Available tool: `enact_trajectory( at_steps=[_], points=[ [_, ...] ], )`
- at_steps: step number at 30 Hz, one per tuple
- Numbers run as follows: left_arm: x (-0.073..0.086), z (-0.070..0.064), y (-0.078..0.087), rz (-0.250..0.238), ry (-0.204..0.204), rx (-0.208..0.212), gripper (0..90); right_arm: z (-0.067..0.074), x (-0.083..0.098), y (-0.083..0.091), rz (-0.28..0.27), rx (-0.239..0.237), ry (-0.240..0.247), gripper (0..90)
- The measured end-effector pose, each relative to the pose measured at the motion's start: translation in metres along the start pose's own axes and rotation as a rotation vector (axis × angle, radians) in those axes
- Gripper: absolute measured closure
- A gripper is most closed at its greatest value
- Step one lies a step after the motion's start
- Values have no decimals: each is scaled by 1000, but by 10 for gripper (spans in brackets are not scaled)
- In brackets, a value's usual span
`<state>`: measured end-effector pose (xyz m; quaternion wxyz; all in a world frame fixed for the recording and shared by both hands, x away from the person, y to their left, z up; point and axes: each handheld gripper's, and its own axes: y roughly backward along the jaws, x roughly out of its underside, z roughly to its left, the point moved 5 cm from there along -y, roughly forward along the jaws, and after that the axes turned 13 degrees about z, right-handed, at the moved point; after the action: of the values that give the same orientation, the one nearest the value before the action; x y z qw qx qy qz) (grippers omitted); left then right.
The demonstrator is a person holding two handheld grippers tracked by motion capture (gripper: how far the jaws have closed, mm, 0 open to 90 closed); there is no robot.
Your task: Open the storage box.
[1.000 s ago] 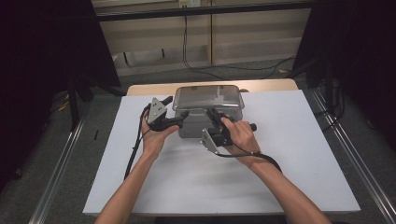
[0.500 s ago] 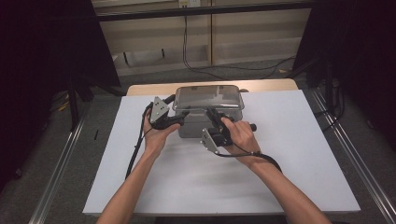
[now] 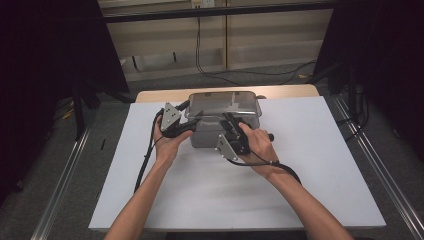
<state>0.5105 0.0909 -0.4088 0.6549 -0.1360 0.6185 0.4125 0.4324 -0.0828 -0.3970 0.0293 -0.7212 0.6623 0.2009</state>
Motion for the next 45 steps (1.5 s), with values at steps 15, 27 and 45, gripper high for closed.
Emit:
enact_trajectory(
  at_steps=[15, 27, 45],
  points=[
    [-1, 1, 0, 1, 7, 6, 374, -19, 31, -3, -10, -131, -361, 280],
    [-2, 2, 1, 13, 1, 4, 377, -33, 68, -11, -24, -251, -652, 198],
    [-4, 5, 1, 17, 6, 11, 385, -33, 96, -34, -38, -322, -791, 253]
  ],
)
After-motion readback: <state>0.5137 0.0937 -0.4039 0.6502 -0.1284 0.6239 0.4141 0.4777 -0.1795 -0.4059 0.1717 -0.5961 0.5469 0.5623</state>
